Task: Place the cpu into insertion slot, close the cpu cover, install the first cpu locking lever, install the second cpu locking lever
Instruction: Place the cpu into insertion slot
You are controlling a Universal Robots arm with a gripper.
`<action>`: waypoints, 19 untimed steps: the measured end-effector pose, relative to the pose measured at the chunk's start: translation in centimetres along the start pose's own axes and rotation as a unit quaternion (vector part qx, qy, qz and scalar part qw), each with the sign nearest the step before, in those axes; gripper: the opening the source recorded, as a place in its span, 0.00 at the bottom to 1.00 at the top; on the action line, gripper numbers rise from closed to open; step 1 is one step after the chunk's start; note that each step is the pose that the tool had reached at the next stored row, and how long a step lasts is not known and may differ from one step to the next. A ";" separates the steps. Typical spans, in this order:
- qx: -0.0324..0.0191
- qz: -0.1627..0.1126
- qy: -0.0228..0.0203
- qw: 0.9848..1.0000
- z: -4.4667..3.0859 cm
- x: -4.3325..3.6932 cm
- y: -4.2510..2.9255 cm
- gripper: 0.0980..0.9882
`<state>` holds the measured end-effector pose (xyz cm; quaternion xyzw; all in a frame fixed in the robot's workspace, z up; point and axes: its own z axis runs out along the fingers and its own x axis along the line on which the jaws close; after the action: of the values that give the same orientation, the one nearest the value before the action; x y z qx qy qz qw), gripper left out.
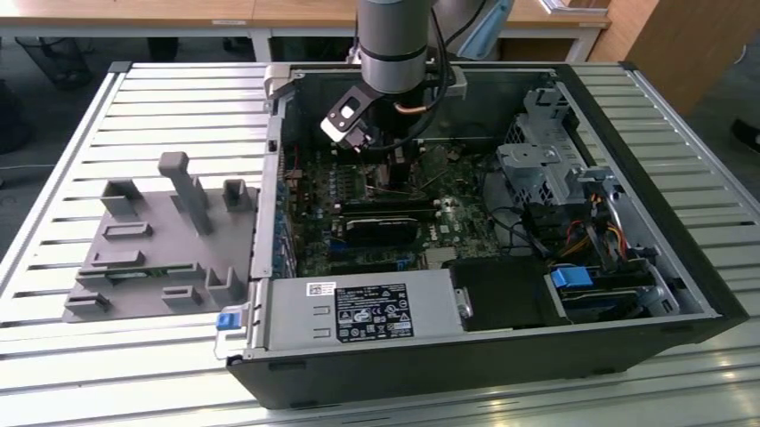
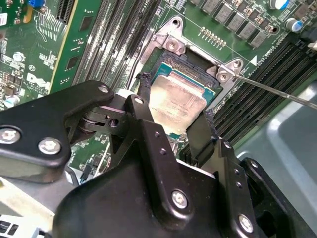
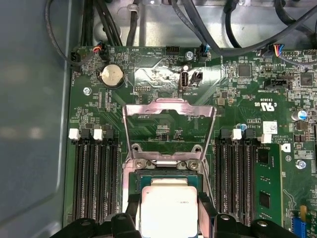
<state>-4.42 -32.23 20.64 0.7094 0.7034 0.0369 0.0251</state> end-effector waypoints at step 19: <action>0.000 0.000 -0.001 1.000 1.11 0.20 -0.27 0.50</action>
<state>-4.59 -32.01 19.52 0.7095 0.7033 0.0364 0.0256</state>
